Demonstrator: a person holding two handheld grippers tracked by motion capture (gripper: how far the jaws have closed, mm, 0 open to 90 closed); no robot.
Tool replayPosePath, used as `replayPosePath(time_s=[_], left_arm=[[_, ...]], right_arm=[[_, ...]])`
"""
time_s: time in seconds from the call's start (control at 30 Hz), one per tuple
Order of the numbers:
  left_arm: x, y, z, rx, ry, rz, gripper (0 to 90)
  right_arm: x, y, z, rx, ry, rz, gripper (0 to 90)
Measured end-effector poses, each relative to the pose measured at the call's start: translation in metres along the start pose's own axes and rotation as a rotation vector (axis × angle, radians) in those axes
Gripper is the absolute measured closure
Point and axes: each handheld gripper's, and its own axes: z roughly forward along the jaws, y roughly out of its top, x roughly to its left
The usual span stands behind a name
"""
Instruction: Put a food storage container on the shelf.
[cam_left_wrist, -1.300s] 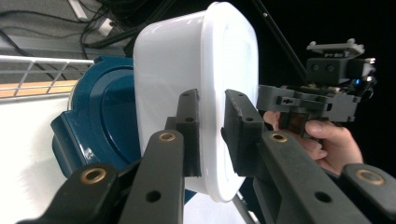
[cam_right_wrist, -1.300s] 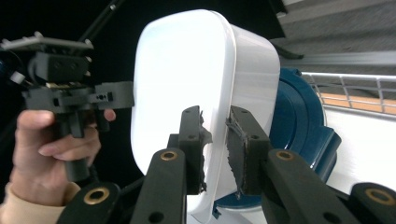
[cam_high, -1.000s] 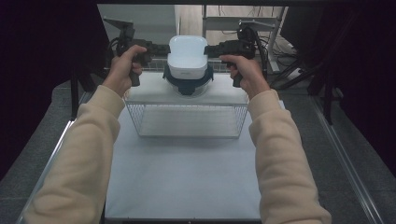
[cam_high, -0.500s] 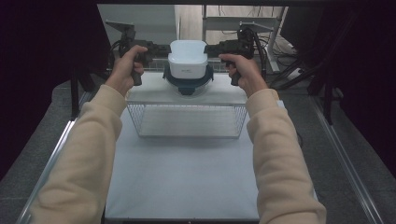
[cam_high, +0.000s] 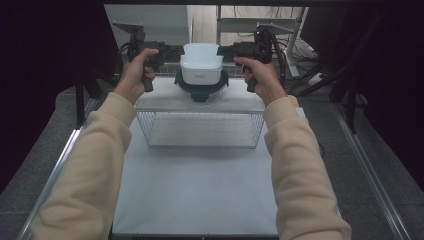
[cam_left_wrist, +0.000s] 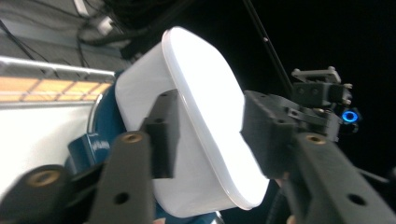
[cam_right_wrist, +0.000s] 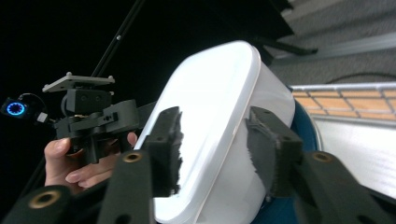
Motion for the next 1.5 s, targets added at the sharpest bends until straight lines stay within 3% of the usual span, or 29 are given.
replayPosePath(time_s=[0.2,0.4,0.53,0.83,0.97,1.1,1.2,1.3,1.5], left_arm=[[-0.009,-0.006,-0.010,-0.021,0.074,0.091,47.8],[-0.022,-0.015,-0.020,-0.013,0.115,0.194,44.5],[-0.030,-0.022,-0.025,-0.019,0.113,0.220,43.3],[-0.037,-0.043,-0.038,-0.012,0.188,0.326,38.1],[-0.038,-0.058,-0.051,-0.017,0.188,0.360,34.8],[-0.038,-0.081,-0.063,-0.013,0.217,0.427,33.2],[-0.037,-0.098,-0.070,-0.008,0.220,0.443,32.2],[-0.033,-0.115,-0.074,0.008,0.220,0.451,31.8],[-0.021,-0.152,-0.078,0.034,0.258,0.500,30.2]], right_arm=[[0.009,-0.006,-0.012,-0.020,-0.042,-0.096,43.0],[0.012,-0.015,-0.026,-0.035,-0.065,-0.172,38.3],[0.015,-0.022,-0.035,-0.053,-0.059,-0.221,36.8],[0.024,-0.036,-0.049,-0.037,-0.081,-0.329,33.3],[0.025,-0.051,-0.061,-0.035,-0.083,-0.385,32.9],[0.022,-0.065,-0.072,-0.042,-0.099,-0.430,32.9],[0.018,-0.082,-0.083,-0.042,-0.141,-0.481,32.5],[0.011,-0.099,-0.093,-0.045,-0.154,-0.500,32.3],[-0.005,-0.132,-0.114,-0.045,-0.163,-0.516,32.1]])
